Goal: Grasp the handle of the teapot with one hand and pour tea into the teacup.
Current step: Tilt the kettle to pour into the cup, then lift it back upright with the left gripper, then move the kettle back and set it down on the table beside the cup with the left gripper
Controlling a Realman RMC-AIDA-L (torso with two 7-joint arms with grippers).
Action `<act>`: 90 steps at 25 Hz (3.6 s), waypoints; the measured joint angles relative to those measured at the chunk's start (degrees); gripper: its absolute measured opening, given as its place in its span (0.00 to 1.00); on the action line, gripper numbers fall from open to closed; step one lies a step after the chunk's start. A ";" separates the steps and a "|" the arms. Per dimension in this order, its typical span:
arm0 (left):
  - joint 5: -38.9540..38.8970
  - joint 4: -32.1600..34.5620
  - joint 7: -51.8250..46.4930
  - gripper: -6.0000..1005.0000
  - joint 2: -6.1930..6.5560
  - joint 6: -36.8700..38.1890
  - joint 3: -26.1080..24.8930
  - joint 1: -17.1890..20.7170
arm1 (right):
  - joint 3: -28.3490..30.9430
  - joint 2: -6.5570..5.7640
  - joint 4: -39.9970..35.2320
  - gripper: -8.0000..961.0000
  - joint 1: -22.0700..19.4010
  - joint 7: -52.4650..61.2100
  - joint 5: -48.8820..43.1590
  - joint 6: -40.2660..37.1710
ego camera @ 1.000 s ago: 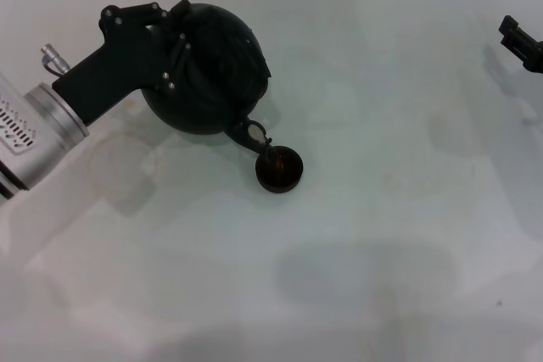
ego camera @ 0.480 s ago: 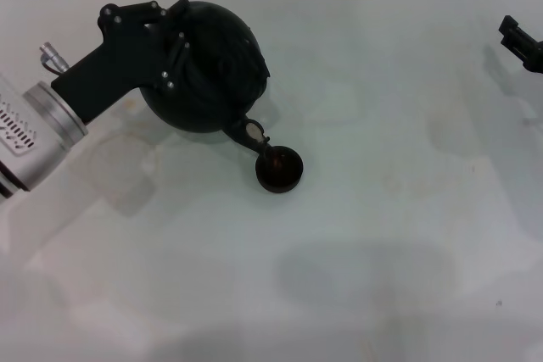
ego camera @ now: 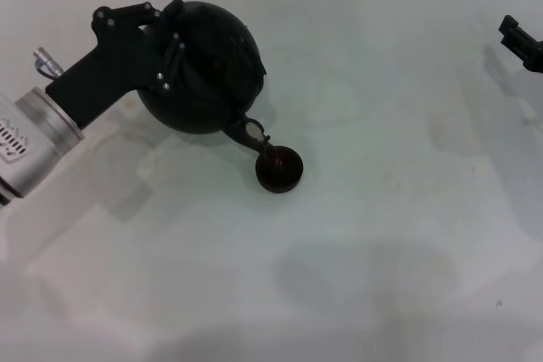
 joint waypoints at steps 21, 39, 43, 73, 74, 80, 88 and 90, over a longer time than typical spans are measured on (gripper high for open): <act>-5.98 -3.71 -5.02 0.13 -0.06 0.97 -0.19 1.65 | -0.25 0.00 0.28 0.87 0.00 0.71 -0.16 0.31; -15.71 -15.27 -7.32 0.14 -0.24 7.60 -4.82 9.11 | -0.44 0.00 -0.14 0.87 0.06 0.72 -0.40 0.47; -15.76 -16.46 -9.74 0.14 -0.29 7.63 -5.91 10.59 | -0.44 0.00 -0.16 0.87 0.08 0.72 -0.39 0.47; -18.50 -20.21 -10.27 0.15 -0.43 4.23 -8.31 17.90 | -0.09 -0.18 -0.08 0.87 0.41 0.71 -0.28 0.17; -18.50 -20.21 -10.27 0.15 -0.44 4.23 -8.31 17.90 | -0.09 -0.18 -0.09 0.87 0.42 0.71 -0.27 0.15; -18.50 -20.08 -10.16 0.16 -0.51 4.45 -8.31 17.92 | -0.09 -0.18 -0.09 0.87 0.51 0.71 -0.14 0.28; -18.50 -19.79 -10.22 0.16 -0.42 4.48 -8.31 17.85 | -0.02 -0.18 -0.09 0.87 0.51 0.71 0.01 0.36; -18.49 -19.80 -10.15 0.16 -0.41 4.55 -8.31 17.84 | 0.00 -0.18 -0.09 0.87 0.46 0.71 0.01 0.36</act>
